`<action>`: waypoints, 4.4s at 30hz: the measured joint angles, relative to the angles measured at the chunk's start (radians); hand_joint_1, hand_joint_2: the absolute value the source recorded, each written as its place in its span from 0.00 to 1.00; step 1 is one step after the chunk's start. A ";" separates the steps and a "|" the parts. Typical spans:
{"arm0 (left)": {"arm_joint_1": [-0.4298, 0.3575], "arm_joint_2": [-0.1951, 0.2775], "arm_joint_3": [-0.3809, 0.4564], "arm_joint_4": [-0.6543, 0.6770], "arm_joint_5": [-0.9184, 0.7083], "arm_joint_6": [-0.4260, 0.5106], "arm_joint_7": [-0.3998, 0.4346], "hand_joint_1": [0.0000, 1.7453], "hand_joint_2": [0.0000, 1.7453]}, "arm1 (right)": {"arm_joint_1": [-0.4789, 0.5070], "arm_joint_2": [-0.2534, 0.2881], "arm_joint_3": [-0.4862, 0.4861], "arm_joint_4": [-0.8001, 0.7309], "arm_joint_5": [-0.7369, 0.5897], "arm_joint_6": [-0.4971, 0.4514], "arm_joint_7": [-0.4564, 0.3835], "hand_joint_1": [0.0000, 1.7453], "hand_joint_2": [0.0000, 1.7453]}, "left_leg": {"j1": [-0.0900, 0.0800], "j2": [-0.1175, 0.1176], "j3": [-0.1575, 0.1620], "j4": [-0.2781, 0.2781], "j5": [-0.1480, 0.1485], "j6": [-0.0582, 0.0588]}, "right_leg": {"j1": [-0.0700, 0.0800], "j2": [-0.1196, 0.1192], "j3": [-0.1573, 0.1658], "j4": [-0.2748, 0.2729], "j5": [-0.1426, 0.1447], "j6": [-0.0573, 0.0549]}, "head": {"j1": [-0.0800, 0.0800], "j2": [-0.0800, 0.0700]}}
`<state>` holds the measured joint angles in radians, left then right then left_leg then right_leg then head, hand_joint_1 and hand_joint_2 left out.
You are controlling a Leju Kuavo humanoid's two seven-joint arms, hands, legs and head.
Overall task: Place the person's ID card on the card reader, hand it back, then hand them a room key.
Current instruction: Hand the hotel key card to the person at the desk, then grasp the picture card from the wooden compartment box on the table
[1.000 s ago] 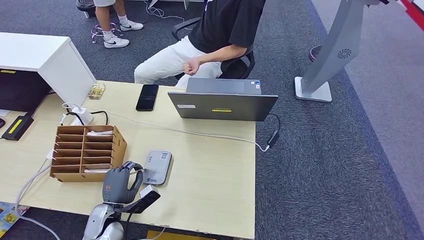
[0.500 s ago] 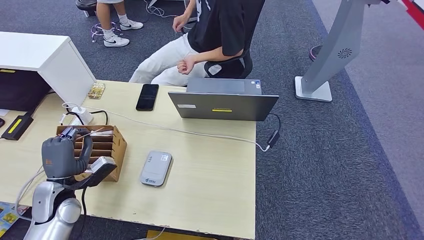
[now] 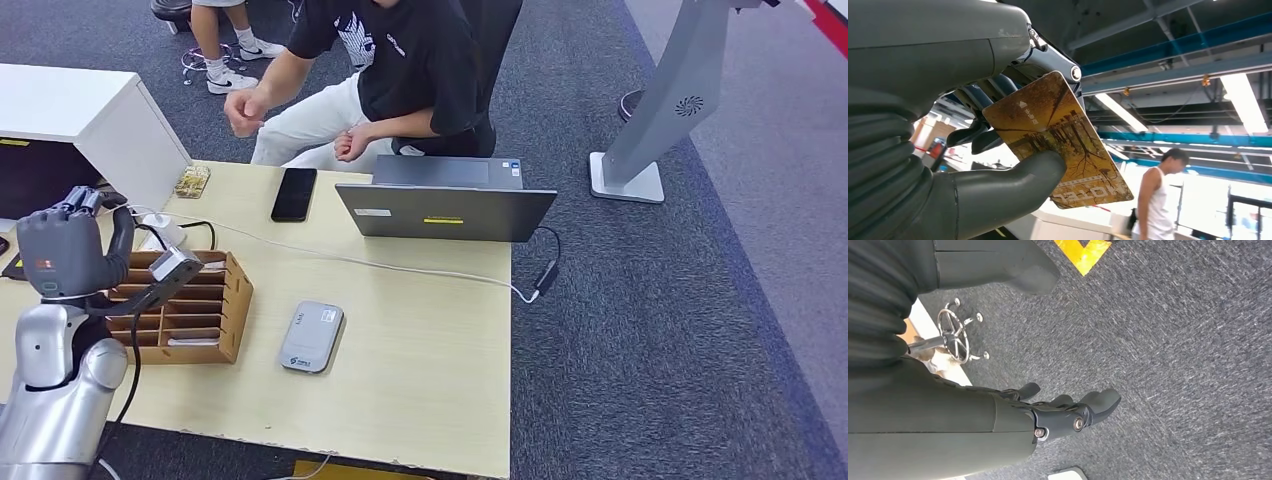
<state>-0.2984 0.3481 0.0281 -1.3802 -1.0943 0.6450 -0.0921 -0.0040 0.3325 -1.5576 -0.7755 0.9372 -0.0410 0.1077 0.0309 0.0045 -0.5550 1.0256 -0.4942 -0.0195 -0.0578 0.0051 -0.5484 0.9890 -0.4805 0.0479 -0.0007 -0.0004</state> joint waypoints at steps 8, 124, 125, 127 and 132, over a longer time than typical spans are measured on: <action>-0.051 0.033 0.048 0.159 0.027 0.017 0.018 1.00 1.00 | -0.001 -0.003 0.000 0.008 -0.012 -0.026 -0.015 0.00 1.00 | 0.000 0.000 0.000 0.000 0.000 0.000 | 0.000 0.001 -0.001 0.000 0.000 0.000 | 0.000 0.000; 0.233 0.087 -0.022 -0.069 0.050 -0.265 0.055 0.00 1.00 | -0.007 0.007 0.069 0.464 0.095 -0.323 -0.267 0.00 1.00 | 0.001 0.004 0.000 -0.001 -0.003 -0.002 | 0.001 0.005 -0.003 0.000 -0.002 -0.001 | 0.000 0.000; 0.226 0.084 -0.026 -0.069 0.048 -0.254 0.050 0.00 1.00 | -0.007 0.007 0.070 0.465 0.095 -0.323 -0.269 0.00 1.00 | 0.001 0.004 0.000 -0.001 -0.003 -0.002 | 0.001 0.005 -0.003 0.000 -0.002 -0.001 | 0.000 0.000; 0.210 0.078 -0.037 -0.069 0.043 -0.239 0.043 0.00 1.00 | -0.007 0.007 0.074 0.467 0.094 -0.323 -0.274 0.00 1.00 | 0.001 0.004 0.000 -0.001 -0.003 -0.002 | 0.001 0.005 -0.003 0.000 -0.002 -0.001 | 0.000 0.000; 0.182 0.065 -0.071 -0.070 0.034 -0.226 0.038 0.00 1.00 | -0.007 0.007 0.084 0.472 0.086 -0.325 -0.283 0.00 1.00 | 0.001 0.004 0.000 -0.001 -0.003 -0.002 | 0.001 0.005 -0.003 0.000 -0.002 -0.001 | 0.000 0.000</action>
<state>-0.1164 0.4134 -0.0426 -1.4506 -1.0598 0.4191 -0.0538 -0.0108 0.3390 -1.4735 -0.3036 1.0227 -0.3665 -0.1750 0.0316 0.0090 -0.5552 1.0246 -0.4969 -0.0216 -0.0572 0.0101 -0.5516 0.9893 -0.4820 0.0467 -0.0003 -0.0004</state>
